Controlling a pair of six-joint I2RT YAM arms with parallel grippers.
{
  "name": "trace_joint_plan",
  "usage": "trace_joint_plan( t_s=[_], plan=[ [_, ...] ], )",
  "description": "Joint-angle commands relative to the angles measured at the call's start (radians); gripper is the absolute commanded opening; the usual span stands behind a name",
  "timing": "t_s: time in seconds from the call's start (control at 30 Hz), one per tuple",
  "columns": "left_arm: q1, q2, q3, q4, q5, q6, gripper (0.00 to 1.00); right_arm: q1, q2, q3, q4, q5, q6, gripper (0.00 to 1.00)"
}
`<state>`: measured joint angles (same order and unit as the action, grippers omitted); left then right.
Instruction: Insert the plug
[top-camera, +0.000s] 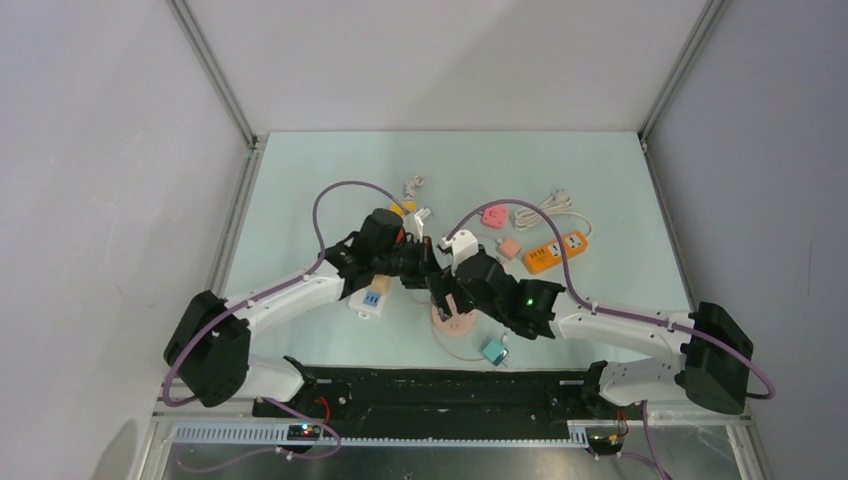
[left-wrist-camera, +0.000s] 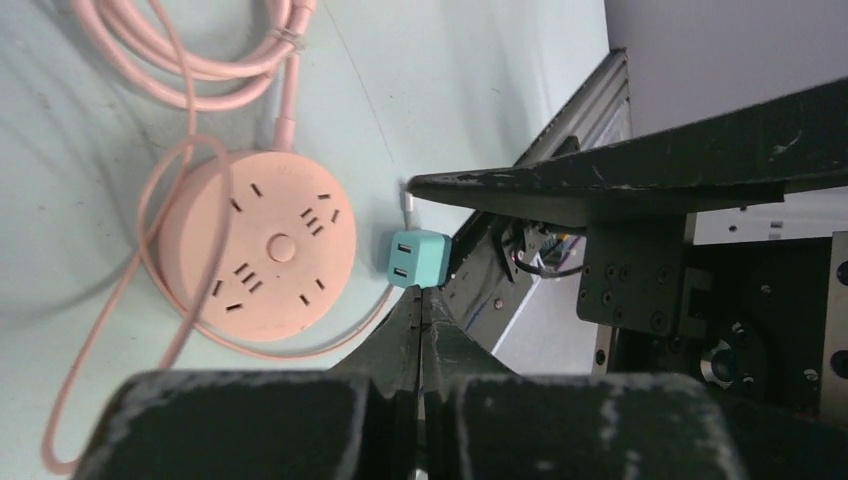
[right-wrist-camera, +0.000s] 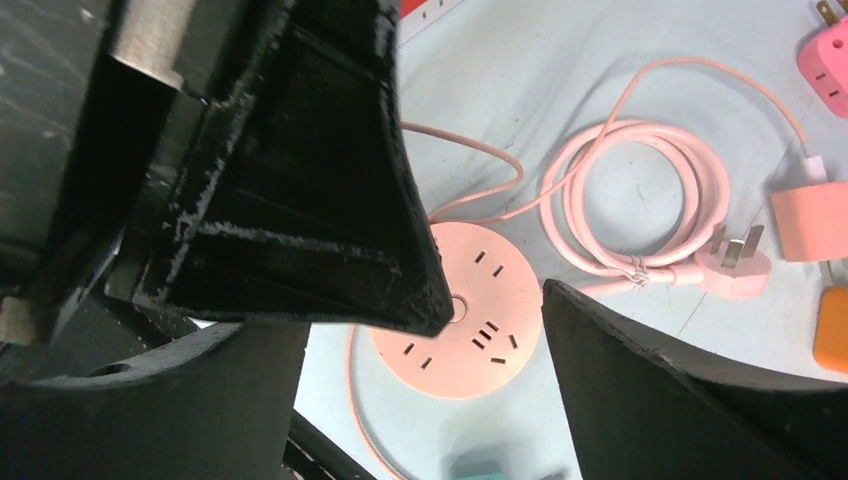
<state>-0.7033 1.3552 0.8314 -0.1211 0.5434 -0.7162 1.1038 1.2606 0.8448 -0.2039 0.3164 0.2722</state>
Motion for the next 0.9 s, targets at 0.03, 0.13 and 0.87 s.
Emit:
trace_joint_plan(
  t_s=[0.03, 0.13, 0.87],
  plan=[
    [0.055, -0.006, 0.013, 0.018, -0.067, 0.009, 0.0, -0.018, -0.033, 0.019, -0.047, 0.082, 0.17, 0.86],
    [0.069, -0.043, -0.002, 0.011, -0.134, 0.013, 0.02, -0.037, -0.088, -0.017, -0.19, 0.094, 0.329, 0.81],
    [0.076, -0.269, -0.026, -0.109, -0.197, 0.084, 0.59, 0.021, -0.201, -0.246, -0.409, -0.141, 0.397, 0.83]
  ],
)
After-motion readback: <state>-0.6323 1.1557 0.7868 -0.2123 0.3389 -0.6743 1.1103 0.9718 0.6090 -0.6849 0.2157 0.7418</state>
